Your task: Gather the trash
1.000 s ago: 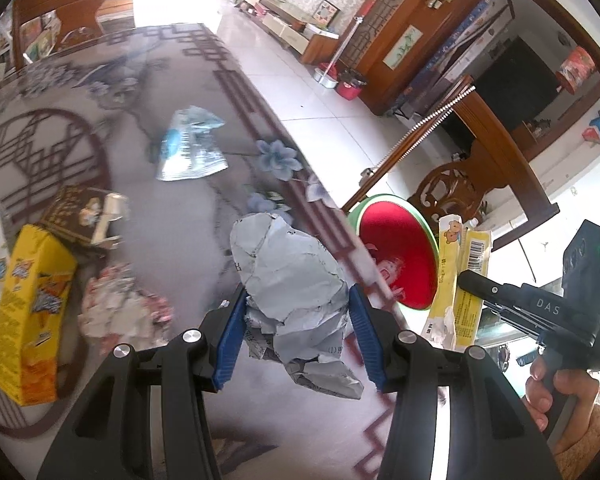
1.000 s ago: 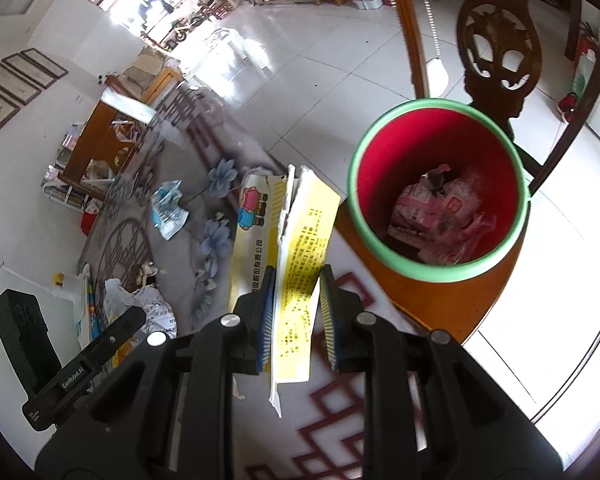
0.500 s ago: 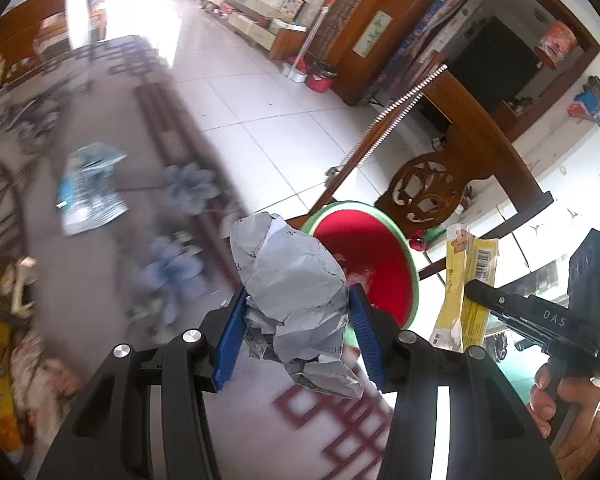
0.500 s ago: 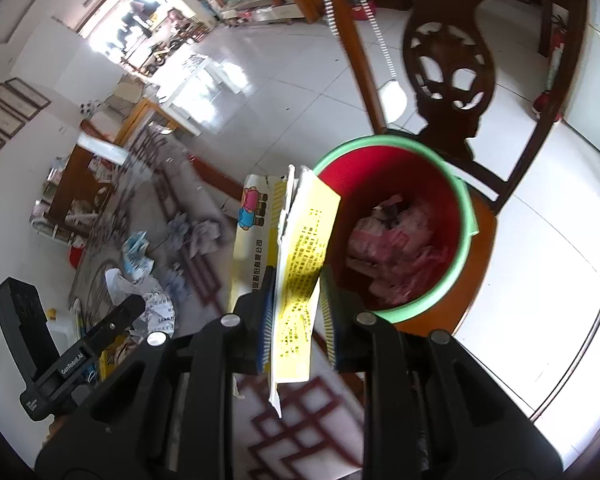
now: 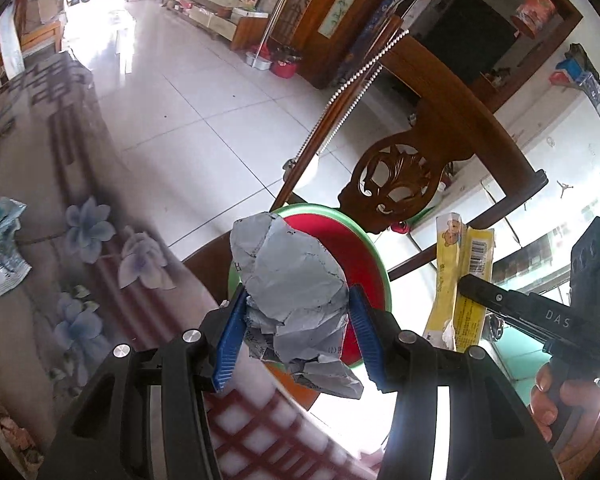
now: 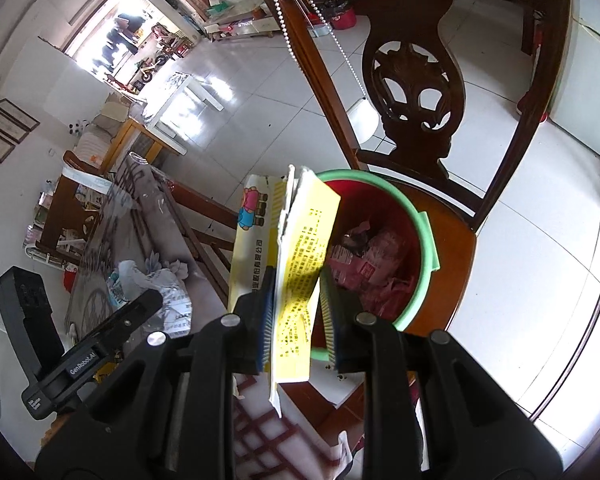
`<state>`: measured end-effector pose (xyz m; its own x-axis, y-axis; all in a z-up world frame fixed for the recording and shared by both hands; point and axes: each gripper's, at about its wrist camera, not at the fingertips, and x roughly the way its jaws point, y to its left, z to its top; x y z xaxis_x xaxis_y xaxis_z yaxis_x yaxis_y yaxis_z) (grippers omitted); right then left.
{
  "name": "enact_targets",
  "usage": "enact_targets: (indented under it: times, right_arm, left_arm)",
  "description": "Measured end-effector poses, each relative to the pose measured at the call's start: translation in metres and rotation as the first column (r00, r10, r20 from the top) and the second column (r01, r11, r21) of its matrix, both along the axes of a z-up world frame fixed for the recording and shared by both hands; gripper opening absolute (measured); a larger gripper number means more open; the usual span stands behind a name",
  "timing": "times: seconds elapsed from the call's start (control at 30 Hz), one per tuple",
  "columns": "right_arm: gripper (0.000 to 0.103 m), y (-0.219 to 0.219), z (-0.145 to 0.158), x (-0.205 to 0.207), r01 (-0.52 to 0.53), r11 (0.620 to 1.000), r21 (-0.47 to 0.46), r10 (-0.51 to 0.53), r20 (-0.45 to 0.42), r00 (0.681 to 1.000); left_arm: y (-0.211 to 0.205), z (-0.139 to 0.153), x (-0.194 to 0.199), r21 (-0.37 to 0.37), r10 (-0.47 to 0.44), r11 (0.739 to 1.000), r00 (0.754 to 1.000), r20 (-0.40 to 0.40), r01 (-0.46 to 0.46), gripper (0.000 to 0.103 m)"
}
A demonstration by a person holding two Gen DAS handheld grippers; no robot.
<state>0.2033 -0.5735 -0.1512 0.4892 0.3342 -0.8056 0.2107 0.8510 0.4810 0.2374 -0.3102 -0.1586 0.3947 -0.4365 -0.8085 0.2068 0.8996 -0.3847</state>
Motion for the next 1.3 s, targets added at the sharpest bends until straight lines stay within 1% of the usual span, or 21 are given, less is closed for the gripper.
enact_targets:
  times: [0.3,0.4,0.43,0.47,0.5,0.53,0.6,0.73,0.87,0.9,1.03,1.13,1.3]
  right_arm:
    - [0.022,-0.008,-0.001,0.005,0.002,1.000,0.003,-0.002,-0.002,1.000]
    - [0.024,-0.013,-0.001,0.010,0.007,1.000,0.007,-0.007,-0.002,1.000]
    - [0.025,-0.015,-0.001,0.012,0.010,1.000,0.008,-0.010,-0.001,1.000]
    - [0.025,-0.017,-0.001,0.013,0.018,1.000,0.011,-0.018,-0.001,1.000]
    - [0.029,-0.019,-0.002,0.014,0.022,1.000,0.020,-0.022,0.000,1.000]
    - [0.036,-0.022,-0.003,0.014,0.036,0.999,0.033,-0.036,-0.001,0.999]
    - [0.041,-0.022,-0.003,0.012,0.050,0.998,0.039,-0.050,0.002,0.999]
    - [0.044,-0.022,-0.003,0.011,0.056,0.997,0.043,-0.057,0.000,0.998]
    - [0.045,-0.013,-0.004,0.005,0.058,0.997,0.049,-0.057,-0.008,0.998]
    - [0.047,-0.010,-0.004,0.003,0.057,0.997,0.051,-0.057,-0.011,0.998]
    - [0.048,0.012,-0.006,-0.002,0.036,0.998,0.060,-0.035,-0.025,0.999]
    - [0.048,0.038,-0.005,-0.005,0.004,0.998,0.062,-0.002,-0.029,1.000]
    - [0.048,0.089,-0.001,-0.009,-0.073,0.995,0.065,0.075,-0.023,0.997]
  left_arm:
    - [-0.018,-0.006,0.013,-0.001,-0.026,1.000,0.999,-0.026,0.026,0.048]
    - [-0.023,-0.009,0.016,-0.011,-0.035,0.999,0.999,-0.041,0.034,0.050]
    - [-0.024,-0.010,0.017,-0.017,-0.034,0.999,0.998,-0.047,0.033,0.056]
    - [-0.025,-0.011,0.017,-0.020,-0.031,0.999,0.998,-0.050,0.030,0.070]
    - [-0.026,-0.011,0.017,-0.024,-0.025,0.999,0.999,-0.048,0.024,0.075]
    - [-0.026,-0.010,0.016,-0.032,-0.021,0.999,0.999,-0.042,0.020,0.077]
    - [-0.027,-0.010,0.017,-0.039,-0.024,0.999,0.999,-0.042,0.023,0.077]
    - [-0.025,-0.012,0.016,-0.041,-0.024,0.999,0.999,-0.049,0.022,0.077]
    - [-0.012,-0.012,0.007,-0.050,-0.017,0.999,0.998,-0.060,0.014,0.077]
    - [-0.010,-0.012,0.005,-0.050,-0.016,0.999,0.998,-0.060,0.013,0.077]
    - [0.005,-0.007,-0.008,-0.045,-0.010,0.999,0.999,-0.049,0.008,0.077]
    - [0.027,-0.001,-0.022,-0.037,0.013,0.999,0.999,-0.029,-0.014,0.077]
    - [0.085,0.007,-0.048,-0.021,0.105,0.994,0.994,-0.009,-0.105,0.077]
